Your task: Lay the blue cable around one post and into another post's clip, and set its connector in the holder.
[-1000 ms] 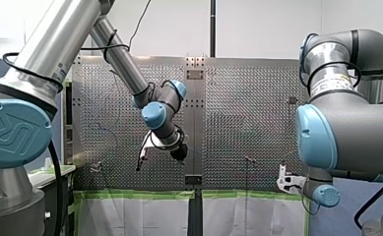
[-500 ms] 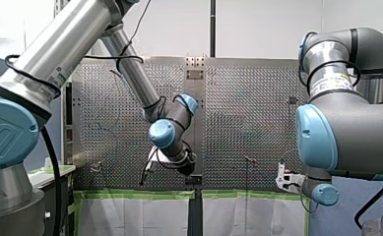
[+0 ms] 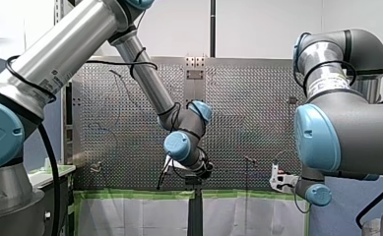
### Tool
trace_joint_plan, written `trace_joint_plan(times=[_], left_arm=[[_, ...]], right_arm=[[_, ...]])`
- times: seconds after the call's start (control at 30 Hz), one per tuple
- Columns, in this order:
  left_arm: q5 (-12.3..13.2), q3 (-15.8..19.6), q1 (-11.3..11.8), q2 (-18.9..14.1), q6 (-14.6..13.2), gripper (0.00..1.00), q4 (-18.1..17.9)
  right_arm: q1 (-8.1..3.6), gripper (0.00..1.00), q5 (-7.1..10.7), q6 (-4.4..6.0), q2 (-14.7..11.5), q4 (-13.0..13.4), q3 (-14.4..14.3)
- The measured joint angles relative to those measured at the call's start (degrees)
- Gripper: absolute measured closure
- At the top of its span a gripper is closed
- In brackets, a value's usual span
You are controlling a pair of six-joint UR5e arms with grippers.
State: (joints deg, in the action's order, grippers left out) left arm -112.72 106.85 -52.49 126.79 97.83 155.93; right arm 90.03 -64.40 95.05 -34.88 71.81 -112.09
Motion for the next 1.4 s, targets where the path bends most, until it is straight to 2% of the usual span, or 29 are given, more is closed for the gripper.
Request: trace_joint_plan(times=[0.2, 0.4, 0.6, 0.87, 1.1, 1.4], left_arm=[[2.43, -0.66, 2.48, 0.02, 0.28, 0.01, -2.98], [3.31, -0.68, 5.18, 0.05, -0.79, 0.01, -5.7], [5.7, -0.71, 8.08, 0.15, 0.19, 0.01, -8.62], [9.06, -2.92, 11.73, 2.76, 1.23, 0.01, -12.37], [9.42, -5.75, 12.8, 5.91, 1.72, 0.01, -15.53], [9.33, -6.31, 13.34, 9.48, 0.46, 0.01, -20.0]], right_arm=[[0.38, 1.0, -0.26, 0.06, 0.02, 0.19, 0.01], [0.45, 1.0, -0.41, 0.07, 0.06, 0.27, 0.01], [0.53, 1.0, -0.55, 0.07, 0.1, 0.29, 0.03], [0.67, 1.0, -0.56, 0.07, 0.13, 0.36, 0.02], [0.7, 1.0, -0.56, 0.07, 0.15, 0.42, 0.04], [0.72, 1.0, -0.56, 0.14, 0.19, 0.89, 0.06]])
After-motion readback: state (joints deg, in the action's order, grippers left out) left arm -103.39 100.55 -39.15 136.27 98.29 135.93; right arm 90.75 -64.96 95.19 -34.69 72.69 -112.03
